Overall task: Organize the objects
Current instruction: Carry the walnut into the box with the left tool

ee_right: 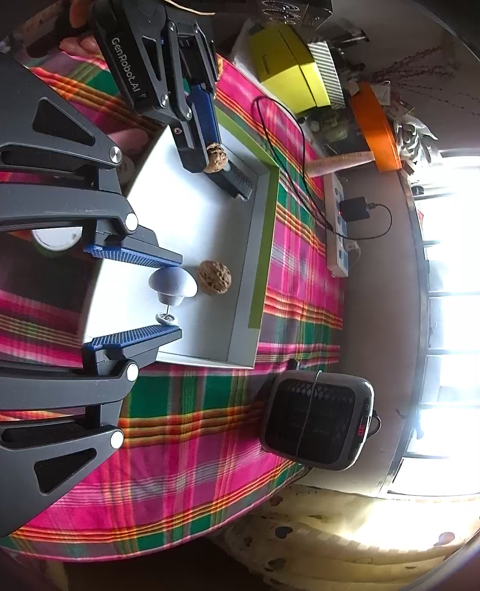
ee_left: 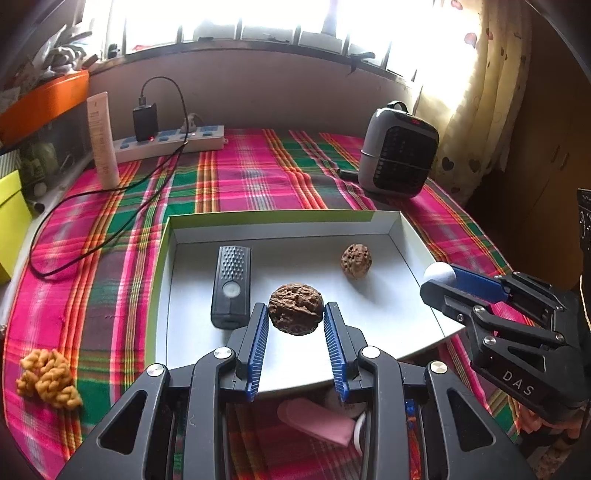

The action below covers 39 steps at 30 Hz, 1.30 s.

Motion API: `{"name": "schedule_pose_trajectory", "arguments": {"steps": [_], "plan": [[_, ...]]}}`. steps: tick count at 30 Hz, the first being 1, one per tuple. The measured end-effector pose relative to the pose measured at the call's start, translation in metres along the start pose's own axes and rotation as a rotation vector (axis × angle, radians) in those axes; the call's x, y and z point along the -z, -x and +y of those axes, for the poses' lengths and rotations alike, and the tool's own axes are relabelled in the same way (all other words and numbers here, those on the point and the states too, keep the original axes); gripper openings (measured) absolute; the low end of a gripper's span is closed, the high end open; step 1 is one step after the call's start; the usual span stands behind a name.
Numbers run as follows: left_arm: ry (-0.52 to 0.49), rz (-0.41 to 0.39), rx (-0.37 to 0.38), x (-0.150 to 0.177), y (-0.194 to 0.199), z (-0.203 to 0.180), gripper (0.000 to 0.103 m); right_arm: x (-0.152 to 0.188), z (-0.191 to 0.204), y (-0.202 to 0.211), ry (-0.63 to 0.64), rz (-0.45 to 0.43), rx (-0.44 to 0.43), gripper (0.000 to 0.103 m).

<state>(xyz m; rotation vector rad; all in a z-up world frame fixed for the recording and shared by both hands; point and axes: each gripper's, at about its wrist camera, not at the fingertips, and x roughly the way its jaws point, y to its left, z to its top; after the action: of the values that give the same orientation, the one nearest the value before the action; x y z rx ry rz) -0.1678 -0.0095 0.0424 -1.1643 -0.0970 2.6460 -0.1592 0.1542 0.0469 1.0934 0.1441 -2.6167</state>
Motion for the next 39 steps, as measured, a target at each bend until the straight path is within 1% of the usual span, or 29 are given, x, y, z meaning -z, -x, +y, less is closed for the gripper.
{"name": "schedule_pose_trajectory", "arguments": {"steps": [8,16,29,31,39], "plan": [[0.004,0.018,-0.001,-0.011,-0.018,0.005,0.029,-0.012,-0.007,-0.023,0.013,0.027,0.024,0.033],[0.004,0.037,-0.004,-0.023,-0.037,0.006,0.029,-0.022,-0.013,-0.042,0.014,0.047,0.028,0.033],[0.001,0.049,-0.017,-0.032,-0.053,0.010,0.029,-0.031,-0.014,-0.066,0.037,0.079,0.028,0.033],[0.004,0.058,-0.013,-0.032,-0.057,0.010,0.029,-0.032,-0.014,-0.067,0.043,0.074,0.032,0.033],[0.001,0.053,-0.018,-0.033,-0.060,0.010,0.029,-0.034,-0.013,-0.072,0.054,0.073,0.013,0.033]]}}
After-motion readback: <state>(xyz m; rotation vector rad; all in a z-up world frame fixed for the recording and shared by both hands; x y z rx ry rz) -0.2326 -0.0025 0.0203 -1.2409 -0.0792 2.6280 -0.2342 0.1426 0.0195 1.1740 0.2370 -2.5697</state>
